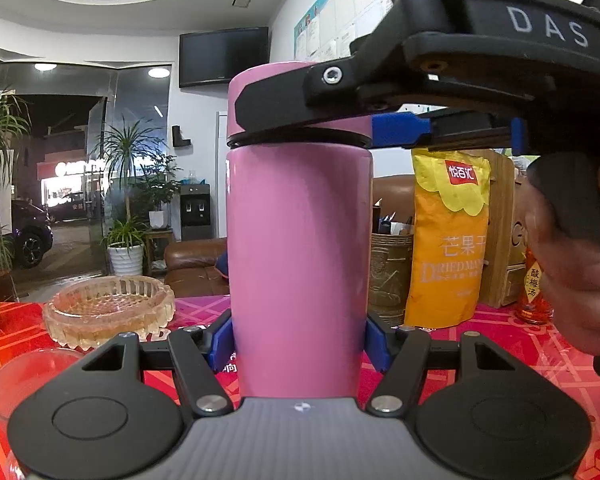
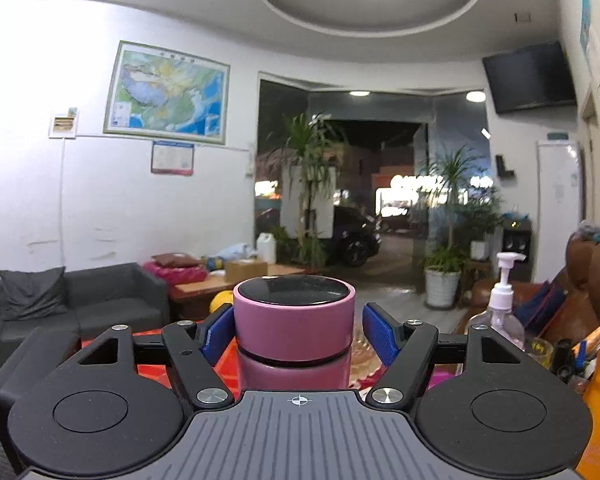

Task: Unscrew bottle cap and pour

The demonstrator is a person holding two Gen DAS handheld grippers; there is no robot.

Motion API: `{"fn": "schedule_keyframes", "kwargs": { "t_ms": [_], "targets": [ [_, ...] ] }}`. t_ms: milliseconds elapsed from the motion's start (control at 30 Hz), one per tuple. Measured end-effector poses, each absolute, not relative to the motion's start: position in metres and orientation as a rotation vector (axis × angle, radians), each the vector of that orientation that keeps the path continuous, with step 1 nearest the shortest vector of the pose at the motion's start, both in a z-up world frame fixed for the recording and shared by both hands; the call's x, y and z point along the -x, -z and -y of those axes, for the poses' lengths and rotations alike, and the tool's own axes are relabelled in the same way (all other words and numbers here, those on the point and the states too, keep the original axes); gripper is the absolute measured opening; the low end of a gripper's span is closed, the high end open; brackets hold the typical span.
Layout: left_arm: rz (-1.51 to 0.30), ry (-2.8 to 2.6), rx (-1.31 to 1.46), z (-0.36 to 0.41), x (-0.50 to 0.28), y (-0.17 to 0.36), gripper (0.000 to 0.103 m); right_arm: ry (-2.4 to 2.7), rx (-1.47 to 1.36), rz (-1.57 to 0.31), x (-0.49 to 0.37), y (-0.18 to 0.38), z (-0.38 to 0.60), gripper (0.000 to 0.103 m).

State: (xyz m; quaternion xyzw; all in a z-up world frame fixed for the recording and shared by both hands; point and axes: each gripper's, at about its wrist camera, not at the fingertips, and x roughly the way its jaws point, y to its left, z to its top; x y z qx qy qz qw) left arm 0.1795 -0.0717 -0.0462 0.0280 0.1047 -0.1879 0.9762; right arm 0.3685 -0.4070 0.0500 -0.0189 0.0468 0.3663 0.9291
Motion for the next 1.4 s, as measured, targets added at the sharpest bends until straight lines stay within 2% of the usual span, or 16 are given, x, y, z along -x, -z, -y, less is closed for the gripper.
{"fn": "schedule_keyframes", "kwargs": {
  "t_ms": [267,400,667,900,1400],
  "targets": [
    [-0.206,0.380,-0.070,0.073,-0.179,0.046,0.066,-0.808,0.034,-0.108,-0.402,-0.063,0.320,0.071],
    [-0.212,0.379,-0.064,0.072,-0.181,0.046,0.066,-0.837,0.032,-0.114,-0.419,-0.069,0.277,0.064],
    [-0.211,0.384,-0.065,0.072,-0.183,0.047,0.066,-0.895,0.027,-0.127,-0.452,-0.082,0.190,0.064],
    [-0.212,0.389,-0.064,0.072,-0.182,0.046,0.066,-0.906,0.049,-0.117,-0.452,-0.080,0.186,0.068],
    [-0.213,0.391,-0.063,0.070,-0.180,0.046,0.066,-0.800,0.084,-0.115,-0.444,-0.082,0.157,0.066]
  ]
}}
